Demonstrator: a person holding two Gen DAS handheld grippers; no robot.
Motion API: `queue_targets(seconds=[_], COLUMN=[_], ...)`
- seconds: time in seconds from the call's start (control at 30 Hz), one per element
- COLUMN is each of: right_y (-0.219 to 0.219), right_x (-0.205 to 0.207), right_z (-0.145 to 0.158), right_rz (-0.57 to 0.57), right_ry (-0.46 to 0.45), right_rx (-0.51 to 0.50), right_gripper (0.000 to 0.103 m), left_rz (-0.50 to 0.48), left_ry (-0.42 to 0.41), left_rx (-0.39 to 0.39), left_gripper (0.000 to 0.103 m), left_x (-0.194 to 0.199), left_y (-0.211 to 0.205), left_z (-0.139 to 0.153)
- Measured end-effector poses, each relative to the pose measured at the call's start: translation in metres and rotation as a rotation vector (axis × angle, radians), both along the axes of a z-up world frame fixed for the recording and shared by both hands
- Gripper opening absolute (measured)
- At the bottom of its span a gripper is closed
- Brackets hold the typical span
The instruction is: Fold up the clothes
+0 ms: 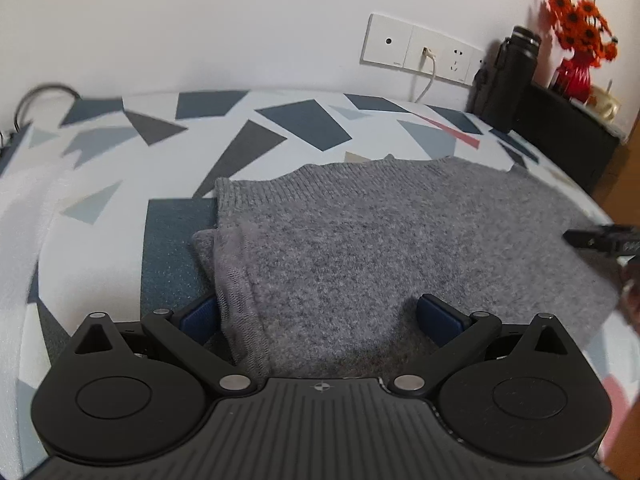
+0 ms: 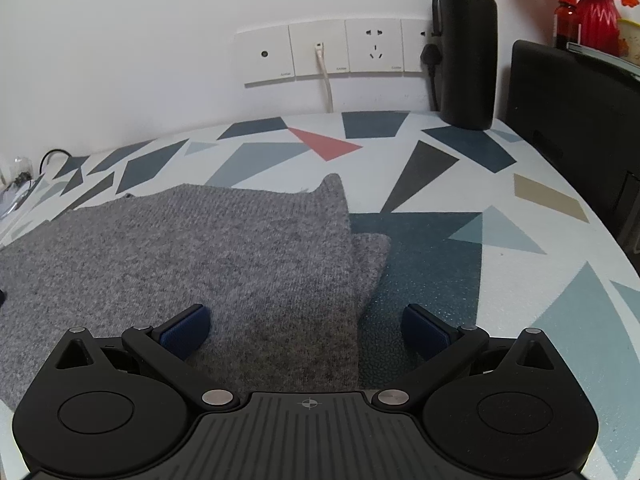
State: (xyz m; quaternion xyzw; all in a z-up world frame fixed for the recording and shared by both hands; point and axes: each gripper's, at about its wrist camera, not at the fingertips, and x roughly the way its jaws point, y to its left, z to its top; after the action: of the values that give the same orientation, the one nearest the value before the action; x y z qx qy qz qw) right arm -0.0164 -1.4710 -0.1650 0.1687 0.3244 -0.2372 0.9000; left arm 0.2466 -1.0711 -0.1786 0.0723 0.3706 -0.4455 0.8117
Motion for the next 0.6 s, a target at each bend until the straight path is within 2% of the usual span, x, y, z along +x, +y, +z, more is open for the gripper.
queue_targets(seconds=[0.17,0.3,0.4,0.5,0.6], right_y=[-0.007,-0.019,-0.029,-0.034,-0.027], right_x=[-0.002,-0.011,-0.016,-0.016,-0.010], right_z=[0.004,0.012,0.015,0.014,0.013], right_rz=[0.023,0.006,-0.022,-0.031,0.005], right_ry=[0.007,-0.038,-0.060,-0.047,-0.020], right_rx=[0.044,0.152,0.197,0.222,0.208], right_gripper=[0.102,0.102,0.102,0.102,0.102], left_rz=[0.038,0.052,0.026,0.011,0.012], left_ry=[0.054,0.098,0.078,0.051,0.029], left_rx=[-0.028,-0.054,-0.043,0.006,0.030], left_gripper=[0.103,0.103,0.102,0.102,0.103], left_x=[0.010,0.015,0.012,0.009,0.007], left_y=[0.019,0.031,0.031,0.023,0.018], left_z=[0.004,0.008,0.011,0.007,0.003])
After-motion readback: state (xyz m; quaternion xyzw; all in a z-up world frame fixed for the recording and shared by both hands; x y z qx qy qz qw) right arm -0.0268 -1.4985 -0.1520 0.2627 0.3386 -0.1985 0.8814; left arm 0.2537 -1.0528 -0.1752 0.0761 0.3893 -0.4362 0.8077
